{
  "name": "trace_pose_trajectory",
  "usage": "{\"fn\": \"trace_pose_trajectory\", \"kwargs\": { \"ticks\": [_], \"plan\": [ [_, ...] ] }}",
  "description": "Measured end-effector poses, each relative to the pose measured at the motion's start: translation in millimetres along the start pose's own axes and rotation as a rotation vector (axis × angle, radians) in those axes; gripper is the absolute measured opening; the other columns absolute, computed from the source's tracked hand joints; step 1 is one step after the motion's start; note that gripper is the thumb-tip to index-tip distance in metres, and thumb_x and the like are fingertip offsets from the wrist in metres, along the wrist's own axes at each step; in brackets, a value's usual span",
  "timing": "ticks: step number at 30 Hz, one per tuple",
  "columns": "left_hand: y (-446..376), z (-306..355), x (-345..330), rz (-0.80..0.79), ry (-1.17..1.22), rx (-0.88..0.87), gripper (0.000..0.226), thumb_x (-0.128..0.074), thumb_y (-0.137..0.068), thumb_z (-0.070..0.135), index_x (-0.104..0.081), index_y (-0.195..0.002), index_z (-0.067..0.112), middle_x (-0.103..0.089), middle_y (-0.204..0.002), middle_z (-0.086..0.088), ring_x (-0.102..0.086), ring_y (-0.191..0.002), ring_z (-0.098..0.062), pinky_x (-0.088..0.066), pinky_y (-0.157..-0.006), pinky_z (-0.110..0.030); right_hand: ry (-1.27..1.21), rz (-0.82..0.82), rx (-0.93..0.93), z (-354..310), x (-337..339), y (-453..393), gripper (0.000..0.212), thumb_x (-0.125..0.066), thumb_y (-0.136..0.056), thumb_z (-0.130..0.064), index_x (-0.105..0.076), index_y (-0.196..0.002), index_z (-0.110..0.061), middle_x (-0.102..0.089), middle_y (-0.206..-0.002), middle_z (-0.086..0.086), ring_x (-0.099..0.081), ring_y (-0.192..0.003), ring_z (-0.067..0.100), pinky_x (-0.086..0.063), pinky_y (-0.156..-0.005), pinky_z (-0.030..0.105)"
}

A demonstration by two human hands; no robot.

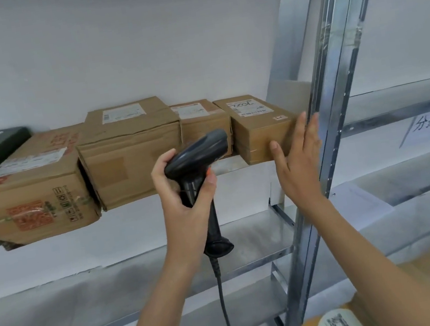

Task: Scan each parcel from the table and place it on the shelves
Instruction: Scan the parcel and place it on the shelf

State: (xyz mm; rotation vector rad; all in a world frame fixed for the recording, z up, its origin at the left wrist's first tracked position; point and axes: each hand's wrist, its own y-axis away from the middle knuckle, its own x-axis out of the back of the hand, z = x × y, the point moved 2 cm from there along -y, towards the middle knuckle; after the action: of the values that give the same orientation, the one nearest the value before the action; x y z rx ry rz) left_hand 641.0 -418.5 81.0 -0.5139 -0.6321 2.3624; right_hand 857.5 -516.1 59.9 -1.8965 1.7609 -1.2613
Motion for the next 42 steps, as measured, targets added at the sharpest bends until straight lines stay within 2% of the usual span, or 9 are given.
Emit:
{"fn": "trace_pose_trajectory", "kwargs": {
  "ticks": [7,10,15,20,24,28,31,37,42],
  "plan": [
    [21,-34,-55,-0.218,-0.021,0.065,0.060,-0.072,-0.093,0.005,-0.040,-0.133,0.036,-0.055,-0.131,0.013,-0.061,-0.119,-0.019,-0.051,-0.105,-0.048,0.094,-0.022,-0.089,51,38,41,0.070,-0.045,-0.107,-0.035,-0.006,-0.161,-0.015,0.002,-0.170,0.006,0.007,-0.157,0.022,0.005,-0.125,0.045],
    [34,-55,-83,-0.314,-0.003,0.145,0.060,-0.070,-0.094,0.003,-0.039,-0.135,0.032,-0.055,-0.126,0.020,-0.062,-0.114,-0.009,-0.052,-0.102,-0.035,0.189,-0.060,-0.176,92,63,68,0.068,-0.043,-0.107,-0.036,-0.007,-0.161,-0.016,0.000,-0.170,0.004,0.007,-0.157,0.024,0.002,-0.126,0.049],
    [75,-92,-126,-0.455,0.014,0.298,0.058,-0.071,-0.095,0.013,-0.039,-0.132,0.045,-0.058,-0.126,0.009,-0.064,-0.108,-0.008,-0.049,-0.089,-0.016,0.362,-0.082,-0.362,159,106,127,0.067,-0.042,-0.107,-0.040,-0.009,-0.161,-0.018,-0.002,-0.170,0.005,0.005,-0.157,0.027,0.003,-0.125,0.048],
    [119,-129,-154,-0.583,-0.028,0.422,0.060,-0.072,-0.095,0.015,-0.042,-0.122,0.059,-0.058,-0.114,0.035,-0.062,-0.109,0.000,-0.047,-0.088,-0.010,0.504,-0.259,-0.581,207,122,199,0.073,-0.041,-0.105,-0.046,-0.002,-0.162,-0.020,0.007,-0.170,0.004,0.011,-0.156,0.026,0.007,-0.125,0.047],
    [147,-153,-167,-0.614,-0.059,0.520,0.059,-0.072,-0.094,0.014,-0.044,-0.123,0.057,-0.058,-0.127,0.016,-0.063,-0.117,-0.010,-0.046,-0.088,-0.009,0.573,-0.503,-0.762,237,123,266,0.081,-0.039,-0.103,-0.055,0.004,-0.162,-0.019,0.016,-0.168,0.009,0.015,-0.155,0.032,0.005,-0.124,0.052],
    [165,-168,-173,-0.637,-0.096,0.576,0.060,-0.072,-0.094,0.013,-0.045,-0.121,0.059,-0.056,-0.121,0.030,-0.060,-0.115,-0.002,-0.046,-0.088,-0.007,0.587,-0.692,-0.921,262,118,311,0.089,-0.046,-0.101,-0.055,0.008,-0.161,-0.016,0.018,-0.167,0.014,0.016,-0.154,0.036,0.001,-0.123,0.056],
    [175,-178,-171,-0.625,-0.113,0.622,0.062,-0.072,-0.094,0.013,-0.045,-0.117,0.063,-0.057,-0.114,0.038,-0.061,-0.109,0.007,-0.045,-0.083,-0.004,0.558,-0.731,-0.983,274,114,327,0.093,-0.053,-0.099,-0.052,0.006,-0.161,-0.016,0.014,-0.168,0.014,0.012,-0.155,0.036,-0.002,-0.124,0.055],
    [194,-192,-163,-0.593,-0.169,0.716,0.066,-0.071,-0.094,0.008,-0.045,-0.118,0.065,-0.063,-0.112,0.034,-0.066,-0.104,0.001,-0.047,-0.081,-0.006,0.676,-0.820,-0.968,284,111,336,0.103,-0.062,-0.091,-0.054,0.003,-0.161,-0.016,0.009,-0.168,0.018,0.005,-0.154,0.038,-0.012,-0.122,0.052],
    [202,-201,-149,-0.531,-0.199,0.782,0.060,-0.070,-0.095,0.010,-0.041,-0.126,0.053,-0.061,-0.108,0.040,-0.063,-0.100,0.010,-0.046,-0.080,-0.005,0.633,-0.793,-1.019,291,108,323,0.100,-0.063,-0.092,-0.049,0.001,-0.161,-0.015,0.008,-0.167,0.017,0.002,-0.153,0.039,-0.013,-0.121,0.050]
  ]
}}
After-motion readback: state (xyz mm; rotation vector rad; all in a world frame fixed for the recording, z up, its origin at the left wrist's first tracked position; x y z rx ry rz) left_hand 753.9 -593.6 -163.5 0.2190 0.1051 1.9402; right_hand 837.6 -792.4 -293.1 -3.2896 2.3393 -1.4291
